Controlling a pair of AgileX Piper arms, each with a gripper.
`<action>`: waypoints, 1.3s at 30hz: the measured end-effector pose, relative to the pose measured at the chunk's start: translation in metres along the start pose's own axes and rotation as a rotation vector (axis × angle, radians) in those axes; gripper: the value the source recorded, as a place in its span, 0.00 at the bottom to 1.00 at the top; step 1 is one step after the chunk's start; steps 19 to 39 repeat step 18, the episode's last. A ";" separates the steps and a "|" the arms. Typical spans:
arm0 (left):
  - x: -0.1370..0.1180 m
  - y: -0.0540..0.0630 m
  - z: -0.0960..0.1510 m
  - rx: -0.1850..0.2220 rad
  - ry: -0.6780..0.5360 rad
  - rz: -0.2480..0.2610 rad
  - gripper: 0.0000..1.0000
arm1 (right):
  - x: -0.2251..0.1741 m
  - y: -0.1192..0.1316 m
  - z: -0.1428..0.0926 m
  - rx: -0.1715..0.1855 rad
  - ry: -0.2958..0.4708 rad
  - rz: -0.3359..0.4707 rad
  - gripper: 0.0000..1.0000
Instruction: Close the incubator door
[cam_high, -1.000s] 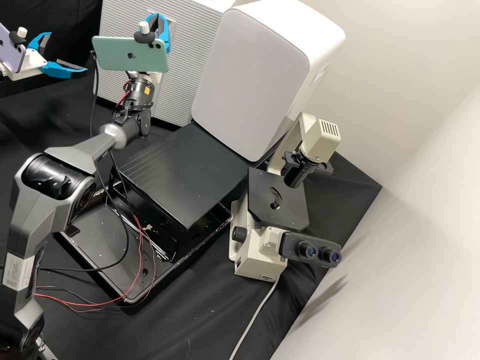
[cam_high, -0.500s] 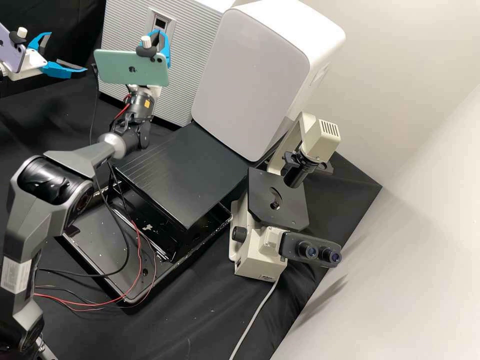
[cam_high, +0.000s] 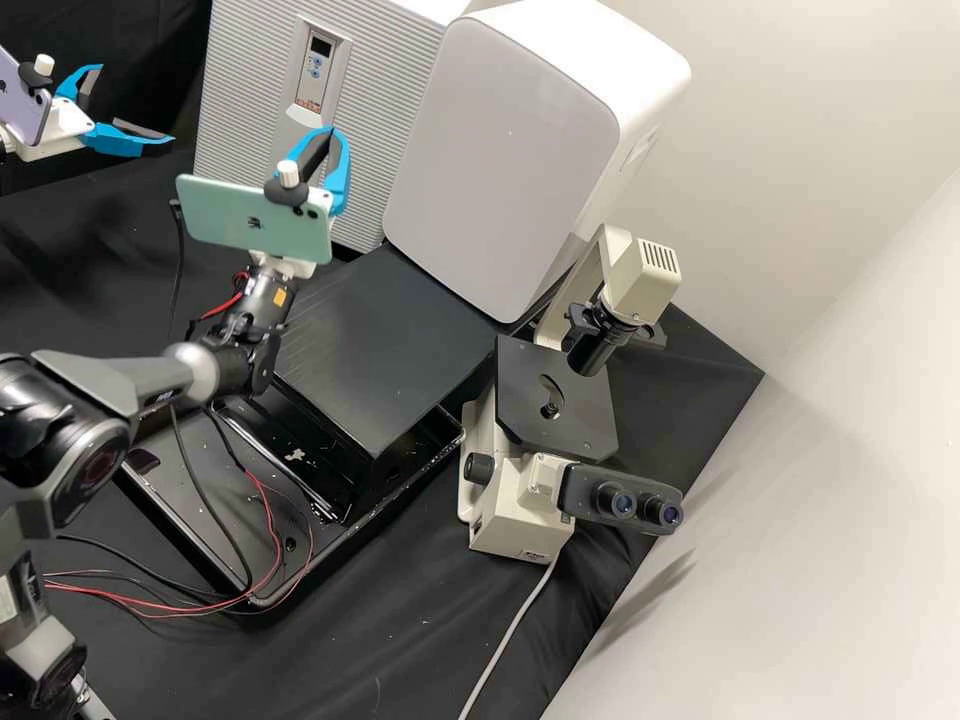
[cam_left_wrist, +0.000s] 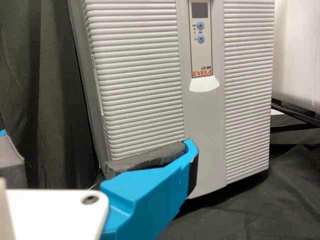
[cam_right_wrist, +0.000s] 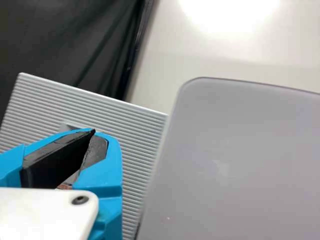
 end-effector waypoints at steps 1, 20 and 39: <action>0.000 0.000 0.000 0.000 0.000 0.000 1.00 | -0.005 0.002 0.000 -0.005 -0.015 0.020 1.00; 0.000 0.000 0.000 0.000 0.000 0.000 1.00 | -0.066 0.002 0.031 0.110 -0.233 0.142 1.00; 0.000 0.000 0.000 0.000 0.000 0.000 1.00 | -0.066 0.002 0.031 0.110 -0.233 0.142 1.00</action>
